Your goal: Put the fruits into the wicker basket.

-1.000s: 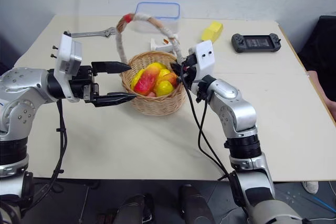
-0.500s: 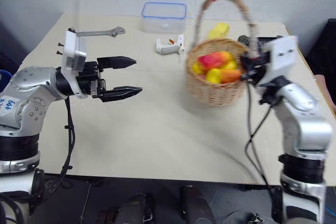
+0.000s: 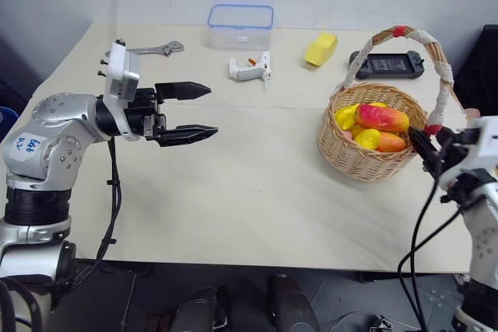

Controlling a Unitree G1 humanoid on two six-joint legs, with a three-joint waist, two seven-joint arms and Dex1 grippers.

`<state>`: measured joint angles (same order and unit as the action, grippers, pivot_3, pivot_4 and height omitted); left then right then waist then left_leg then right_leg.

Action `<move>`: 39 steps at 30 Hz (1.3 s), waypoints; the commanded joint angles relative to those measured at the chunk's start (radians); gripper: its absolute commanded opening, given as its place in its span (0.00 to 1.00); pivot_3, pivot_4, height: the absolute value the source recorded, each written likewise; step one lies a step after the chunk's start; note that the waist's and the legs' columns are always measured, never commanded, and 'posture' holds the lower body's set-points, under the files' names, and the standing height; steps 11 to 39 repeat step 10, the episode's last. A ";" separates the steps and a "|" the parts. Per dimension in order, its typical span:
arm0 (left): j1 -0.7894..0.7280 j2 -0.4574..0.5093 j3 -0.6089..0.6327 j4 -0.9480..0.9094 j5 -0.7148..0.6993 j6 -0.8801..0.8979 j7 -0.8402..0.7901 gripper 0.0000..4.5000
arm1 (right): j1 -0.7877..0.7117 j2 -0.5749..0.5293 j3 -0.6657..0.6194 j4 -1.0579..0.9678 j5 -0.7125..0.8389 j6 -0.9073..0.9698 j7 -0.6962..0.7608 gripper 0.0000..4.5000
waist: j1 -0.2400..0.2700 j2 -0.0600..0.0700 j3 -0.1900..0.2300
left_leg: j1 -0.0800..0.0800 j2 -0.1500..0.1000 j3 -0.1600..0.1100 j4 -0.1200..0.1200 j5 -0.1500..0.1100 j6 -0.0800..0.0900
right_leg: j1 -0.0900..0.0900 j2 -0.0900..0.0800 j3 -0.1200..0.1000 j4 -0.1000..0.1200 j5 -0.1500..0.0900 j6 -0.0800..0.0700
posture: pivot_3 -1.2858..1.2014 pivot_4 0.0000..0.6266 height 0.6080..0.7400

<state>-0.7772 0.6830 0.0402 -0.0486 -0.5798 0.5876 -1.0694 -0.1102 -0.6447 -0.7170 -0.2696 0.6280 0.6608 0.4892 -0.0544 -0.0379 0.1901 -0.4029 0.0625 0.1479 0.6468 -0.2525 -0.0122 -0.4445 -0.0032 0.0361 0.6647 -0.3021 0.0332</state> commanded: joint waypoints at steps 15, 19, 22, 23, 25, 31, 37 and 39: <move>-0.056 0.055 -0.002 0.062 0.000 0.013 -0.108 1.00 | 0.358 -0.455 -0.475 0.091 0.239 0.202 0.601 1.00 | -0.009 -0.001 0.001 | 0.018 0.002 -0.002 -0.006 -0.006 0.006 | 0.021 0.005 0.001 -0.012 -0.002 0.002 | 0.52 0.24 1.00; -0.056 0.055 -0.002 0.062 0.000 0.013 -0.108 1.00 | 0.358 -0.455 -0.475 0.091 0.239 0.202 0.601 1.00 | -0.009 -0.001 0.001 | 0.018 0.002 -0.002 -0.006 -0.006 0.006 | 0.021 0.005 0.001 -0.012 -0.002 0.002 | 0.52 0.24 1.00; -0.056 0.055 -0.002 0.062 0.000 0.013 -0.108 1.00 | 0.358 -0.455 -0.475 0.091 0.239 0.202 0.601 1.00 | -0.009 -0.001 0.001 | 0.018 0.002 -0.002 -0.006 -0.006 0.006 | 0.021 0.005 0.001 -0.012 -0.002 0.002 | 0.52 0.24 1.00; -0.056 0.055 -0.002 0.062 0.000 0.013 -0.108 1.00 | 0.358 -0.455 -0.475 0.091 0.239 0.202 0.601 1.00 | -0.009 -0.001 0.001 | 0.018 0.002 -0.002 -0.006 -0.006 0.006 | 0.021 0.005 0.001 -0.012 -0.002 0.002 | 0.52 0.24 1.00; -0.056 0.055 -0.002 0.062 0.000 0.013 -0.108 1.00 | 0.358 -0.455 -0.475 0.091 0.239 0.202 0.601 1.00 | -0.009 -0.001 0.001 | 0.018 0.002 -0.002 -0.006 -0.006 0.006 | 0.021 0.005 0.001 -0.012 -0.002 0.002 | 0.52 0.24 1.00; -0.056 0.055 -0.002 0.062 0.000 0.013 -0.108 1.00 | 0.358 -0.455 -0.475 0.091 0.239 0.202 0.601 1.00 | -0.009 -0.001 0.001 | 0.018 0.002 -0.002 -0.006 -0.006 0.006 | 0.021 0.005 0.001 -0.012 -0.002 0.002 | 0.52 0.24 1.00; -0.056 0.055 -0.002 0.062 0.000 0.013 -0.108 1.00 | 0.358 -0.455 -0.475 0.091 0.239 0.202 0.601 1.00 | -0.009 -0.001 0.001 | 0.018 0.002 -0.002 -0.006 -0.006 0.006 | 0.021 0.005 0.001 -0.012 -0.002 0.002 | 0.52 0.24 1.00; -0.056 0.055 -0.002 0.062 0.000 0.013 -0.108 1.00 | 0.358 -0.455 -0.475 0.091 0.239 0.202 0.601 1.00 | -0.009 -0.001 0.001 | 0.018 0.002 -0.002 -0.006 -0.006 0.006 | 0.021 0.005 0.001 -0.012 -0.002 0.002 | 0.52 0.24 1.00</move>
